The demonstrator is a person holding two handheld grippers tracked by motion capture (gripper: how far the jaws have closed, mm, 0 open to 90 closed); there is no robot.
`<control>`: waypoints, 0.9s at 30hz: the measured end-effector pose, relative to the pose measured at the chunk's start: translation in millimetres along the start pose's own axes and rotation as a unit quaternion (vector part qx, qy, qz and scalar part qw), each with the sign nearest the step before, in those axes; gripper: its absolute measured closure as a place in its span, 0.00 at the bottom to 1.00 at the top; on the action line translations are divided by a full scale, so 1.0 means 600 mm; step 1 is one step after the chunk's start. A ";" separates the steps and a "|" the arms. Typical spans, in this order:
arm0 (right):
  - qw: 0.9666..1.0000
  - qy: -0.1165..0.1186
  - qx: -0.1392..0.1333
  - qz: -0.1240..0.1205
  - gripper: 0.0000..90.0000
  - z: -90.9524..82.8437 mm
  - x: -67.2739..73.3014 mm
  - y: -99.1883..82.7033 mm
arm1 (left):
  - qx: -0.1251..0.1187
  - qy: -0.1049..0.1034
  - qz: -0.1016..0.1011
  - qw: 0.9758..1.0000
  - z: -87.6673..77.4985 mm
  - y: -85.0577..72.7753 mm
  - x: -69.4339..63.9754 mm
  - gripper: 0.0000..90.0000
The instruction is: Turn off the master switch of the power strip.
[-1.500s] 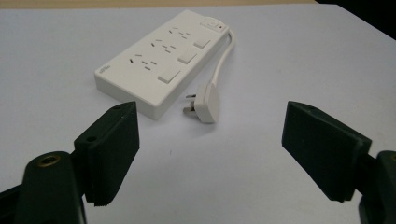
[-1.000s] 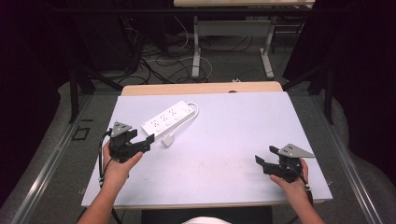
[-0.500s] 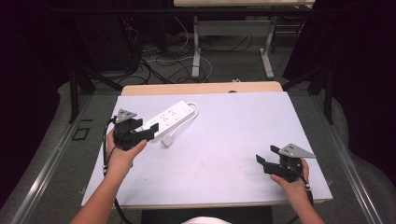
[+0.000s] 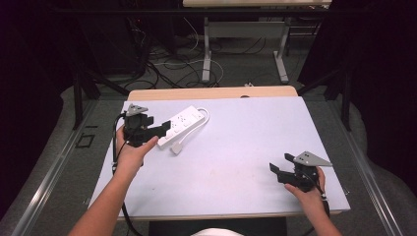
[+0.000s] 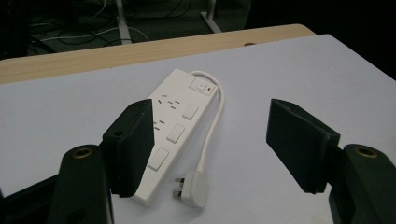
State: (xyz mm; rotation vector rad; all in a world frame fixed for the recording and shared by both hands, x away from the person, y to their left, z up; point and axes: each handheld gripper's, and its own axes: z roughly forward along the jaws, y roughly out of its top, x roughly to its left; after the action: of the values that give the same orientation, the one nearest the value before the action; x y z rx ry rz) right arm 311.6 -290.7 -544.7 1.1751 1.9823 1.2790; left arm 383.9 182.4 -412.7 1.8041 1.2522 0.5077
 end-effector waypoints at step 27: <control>1.000 0.003 0.001 -0.002 0.30 0.000 -0.001 -0.001 | 0.010 0.010 0.016 1.000 0.074 0.079 -0.038 0.49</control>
State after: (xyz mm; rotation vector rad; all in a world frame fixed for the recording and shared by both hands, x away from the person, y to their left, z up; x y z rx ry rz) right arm 311.6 -291.4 -545.3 1.1698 1.9889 1.2802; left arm 432.7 137.6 -394.7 1.8424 1.2480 0.5330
